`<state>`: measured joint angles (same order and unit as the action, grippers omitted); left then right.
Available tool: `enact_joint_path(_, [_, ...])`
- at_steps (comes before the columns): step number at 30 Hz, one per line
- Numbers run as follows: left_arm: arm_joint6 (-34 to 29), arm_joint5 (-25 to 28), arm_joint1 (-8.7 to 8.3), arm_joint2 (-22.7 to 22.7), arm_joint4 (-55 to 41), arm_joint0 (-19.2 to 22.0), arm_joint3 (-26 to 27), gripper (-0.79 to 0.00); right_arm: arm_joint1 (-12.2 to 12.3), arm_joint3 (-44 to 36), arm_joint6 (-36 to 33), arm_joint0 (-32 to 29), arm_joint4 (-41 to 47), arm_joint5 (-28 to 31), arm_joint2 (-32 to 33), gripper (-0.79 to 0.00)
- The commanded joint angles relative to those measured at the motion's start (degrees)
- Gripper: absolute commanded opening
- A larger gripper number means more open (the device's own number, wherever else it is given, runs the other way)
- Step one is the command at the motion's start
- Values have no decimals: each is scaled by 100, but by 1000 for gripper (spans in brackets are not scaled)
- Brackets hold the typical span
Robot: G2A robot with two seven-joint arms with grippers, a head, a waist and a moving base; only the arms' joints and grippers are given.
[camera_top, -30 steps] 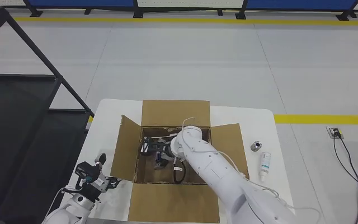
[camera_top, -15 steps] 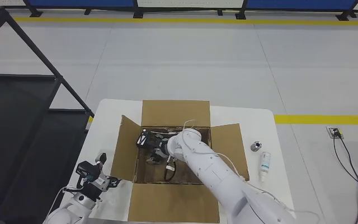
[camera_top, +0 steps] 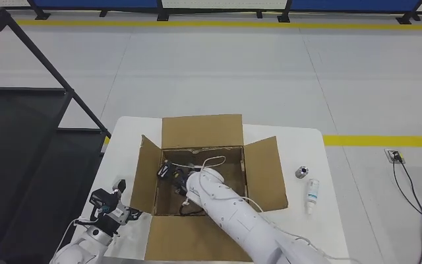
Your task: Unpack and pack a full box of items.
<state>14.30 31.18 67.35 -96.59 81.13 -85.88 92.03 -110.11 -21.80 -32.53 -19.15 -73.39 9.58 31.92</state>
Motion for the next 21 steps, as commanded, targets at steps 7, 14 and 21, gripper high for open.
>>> enact_joint_path(7, [34,-30,-23,20,-14,-10,14,0,-8,-33,8,-30,-43,-128,83,-175])
enact_joint_path(14, [74,-99,-40,41,-6,-36,33,0,6,-76,-55,-53,-104,-104,150,-745])
enact_joint_path(21, [91,-168,-52,102,30,-50,29,0,106,-68,105,-19,-96,217,309,-785])
